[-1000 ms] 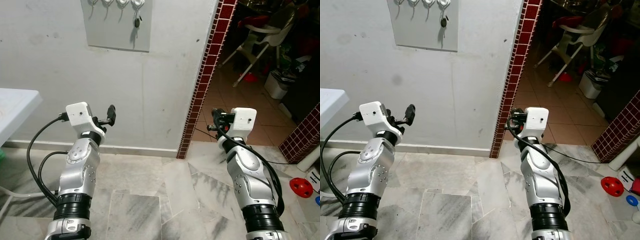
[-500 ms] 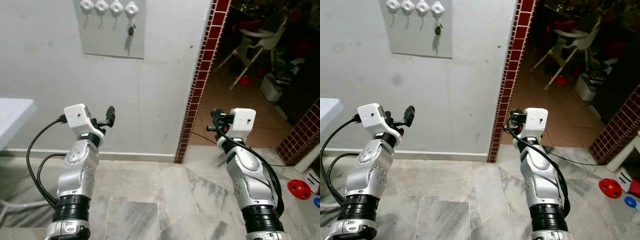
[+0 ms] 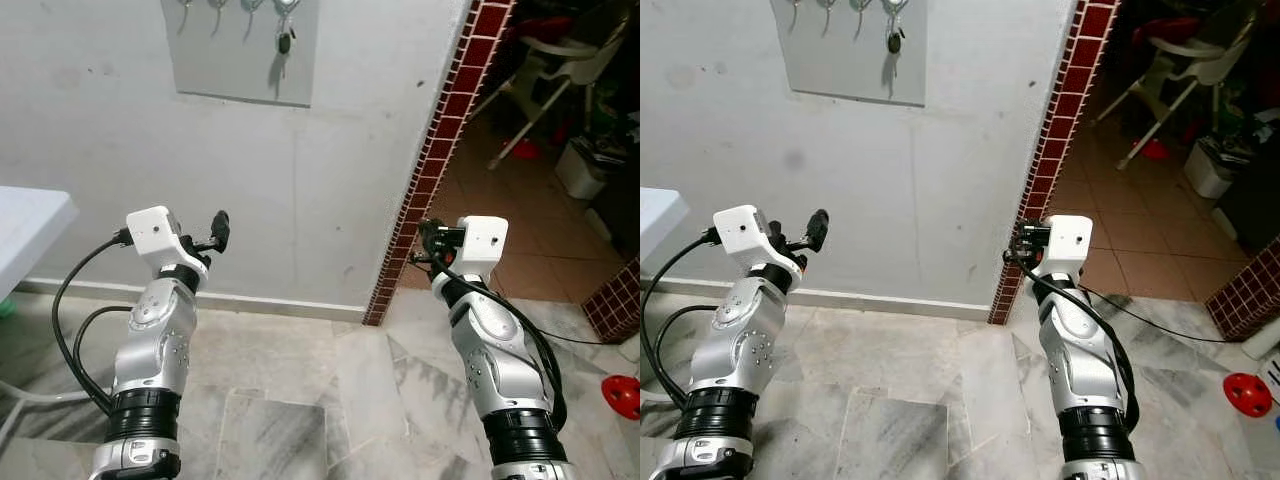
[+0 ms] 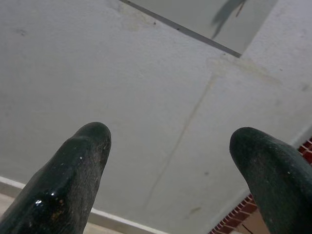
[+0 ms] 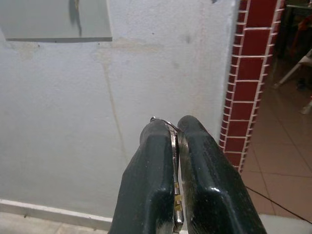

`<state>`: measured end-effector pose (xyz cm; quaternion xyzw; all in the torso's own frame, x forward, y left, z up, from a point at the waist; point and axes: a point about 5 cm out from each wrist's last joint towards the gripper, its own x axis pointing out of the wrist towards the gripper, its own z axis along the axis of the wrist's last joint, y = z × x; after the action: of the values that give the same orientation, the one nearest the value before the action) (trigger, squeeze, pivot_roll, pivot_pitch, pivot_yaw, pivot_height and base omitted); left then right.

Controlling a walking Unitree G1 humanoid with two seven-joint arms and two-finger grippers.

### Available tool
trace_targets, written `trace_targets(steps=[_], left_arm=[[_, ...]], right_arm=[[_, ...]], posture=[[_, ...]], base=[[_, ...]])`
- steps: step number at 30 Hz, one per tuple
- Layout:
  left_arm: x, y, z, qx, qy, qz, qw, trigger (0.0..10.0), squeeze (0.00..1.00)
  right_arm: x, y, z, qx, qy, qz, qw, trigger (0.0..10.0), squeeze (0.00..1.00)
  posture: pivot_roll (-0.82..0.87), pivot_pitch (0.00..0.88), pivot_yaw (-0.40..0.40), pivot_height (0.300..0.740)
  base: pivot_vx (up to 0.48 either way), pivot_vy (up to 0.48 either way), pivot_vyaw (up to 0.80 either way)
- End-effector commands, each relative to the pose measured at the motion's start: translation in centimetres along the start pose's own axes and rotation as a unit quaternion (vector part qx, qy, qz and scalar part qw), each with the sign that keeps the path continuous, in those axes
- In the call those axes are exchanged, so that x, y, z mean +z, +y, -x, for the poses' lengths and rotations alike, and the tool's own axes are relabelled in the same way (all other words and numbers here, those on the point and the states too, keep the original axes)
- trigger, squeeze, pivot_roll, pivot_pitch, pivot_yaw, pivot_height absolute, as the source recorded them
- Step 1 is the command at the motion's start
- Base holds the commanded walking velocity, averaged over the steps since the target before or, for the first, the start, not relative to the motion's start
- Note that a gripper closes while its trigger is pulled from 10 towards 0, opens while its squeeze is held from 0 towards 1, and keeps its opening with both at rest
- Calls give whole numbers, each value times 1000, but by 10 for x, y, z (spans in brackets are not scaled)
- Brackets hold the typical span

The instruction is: Hang keys on a hook

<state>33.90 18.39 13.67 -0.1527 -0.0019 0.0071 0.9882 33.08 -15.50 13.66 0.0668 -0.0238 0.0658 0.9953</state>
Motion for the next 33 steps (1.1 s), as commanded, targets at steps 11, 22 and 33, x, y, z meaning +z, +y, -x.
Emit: trace_targets(steps=[11,22,33], left_arm=[[3,-1,-1,-4,-2,0,1000,10000,0],[3,-2,-1,-4,-2,-1,1000,10000,0],[1,0,-1,6,5,2,1000,10000,0]], right_arm=[[7,-1,0,0,-12,5,1000,10000,0],[7,0,0,1,-10,5,1000,10000,0],[7,0,0,-1,-7,4,1000,10000,0]], posture=[[-21,0,-66,740],[-20,0,-66,740],[-20,0,-70,740]], base=[[407,0,0],[409,0,0],[122,0,0]])
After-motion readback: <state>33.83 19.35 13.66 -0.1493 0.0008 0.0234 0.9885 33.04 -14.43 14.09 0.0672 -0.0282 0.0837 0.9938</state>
